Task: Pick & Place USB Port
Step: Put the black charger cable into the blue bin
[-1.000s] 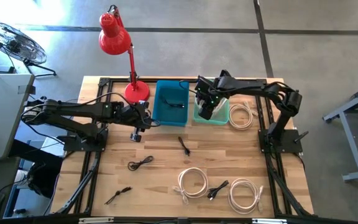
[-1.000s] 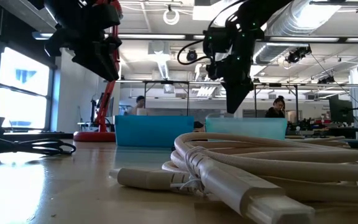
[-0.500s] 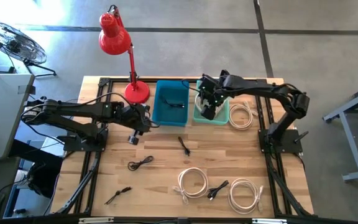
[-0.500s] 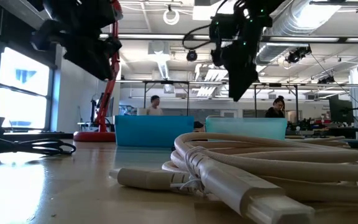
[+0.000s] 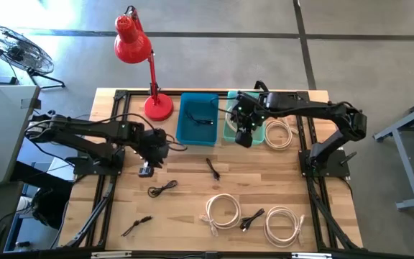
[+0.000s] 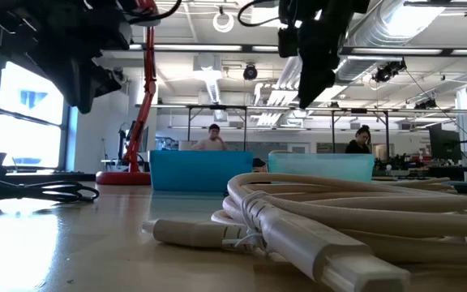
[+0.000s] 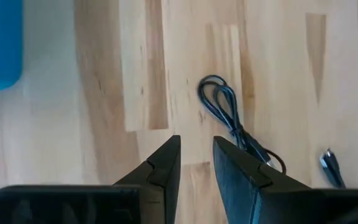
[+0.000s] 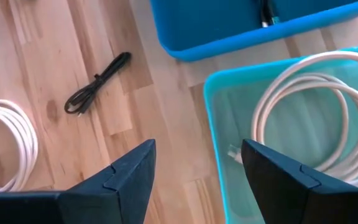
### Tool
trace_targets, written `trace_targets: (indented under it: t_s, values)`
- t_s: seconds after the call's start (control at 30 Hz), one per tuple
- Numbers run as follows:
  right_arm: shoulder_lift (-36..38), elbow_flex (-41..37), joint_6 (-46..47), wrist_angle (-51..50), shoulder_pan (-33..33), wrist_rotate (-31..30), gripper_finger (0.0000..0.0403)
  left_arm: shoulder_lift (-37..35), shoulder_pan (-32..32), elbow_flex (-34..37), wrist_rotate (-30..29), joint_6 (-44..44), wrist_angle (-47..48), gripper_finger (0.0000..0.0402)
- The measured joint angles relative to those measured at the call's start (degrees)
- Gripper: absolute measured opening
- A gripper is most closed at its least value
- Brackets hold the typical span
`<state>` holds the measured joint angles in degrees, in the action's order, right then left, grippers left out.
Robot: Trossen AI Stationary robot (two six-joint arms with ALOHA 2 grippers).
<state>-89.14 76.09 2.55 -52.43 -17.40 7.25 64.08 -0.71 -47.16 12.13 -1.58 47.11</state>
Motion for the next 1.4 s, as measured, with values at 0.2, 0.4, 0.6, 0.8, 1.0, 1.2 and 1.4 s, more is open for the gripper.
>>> trace_targets:
  t_s: [0.2, 0.4, 0.6, 0.8, 1.0, 1.2, 1.4]
  values:
    - [0.0, 0.0, -1.3, 0.4, 2.2, -0.8, 0.0229, 2.1, -6.2, 0.0, -0.9, -5.3, -1.0, 0.0092]
    - [0.0, 0.0, -1.5, 0.3, 4.9, -1.8, 0.0229, 5.3, -11.4, 0.0, -3.3, -13.0, -0.8, 0.0092]
    - [0.0, 0.0, -2.2, 0.3, 8.3, -2.6, 0.0229, 9.2, -14.7, 0.0, -4.2, -20.2, -2.7, 0.0093]
    - [0.0, 0.0, -2.8, 0.3, 12.0, -4.3, 0.0229, 12.0, -16.7, 0.0, -5.2, -26.2, -6.5, 0.0093]
    - [0.0, 0.0, -3.0, 0.0, 15.4, -4.3, 0.0229, 15.7, -19.0, 0.0, -7.3, -30.8, -6.8, 0.0093]
    - [0.0, 0.0, -2.6, -0.2, 18.0, -5.7, 0.0229, 20.5, -19.3, 0.0, -6.7, -33.7, -8.7, 0.0093]
    - [-0.1, -0.1, -1.6, -0.5, 20.1, -8.1, 0.0229, 25.0, -19.3, -0.1, -5.9, -33.8, -10.6, 0.0093]
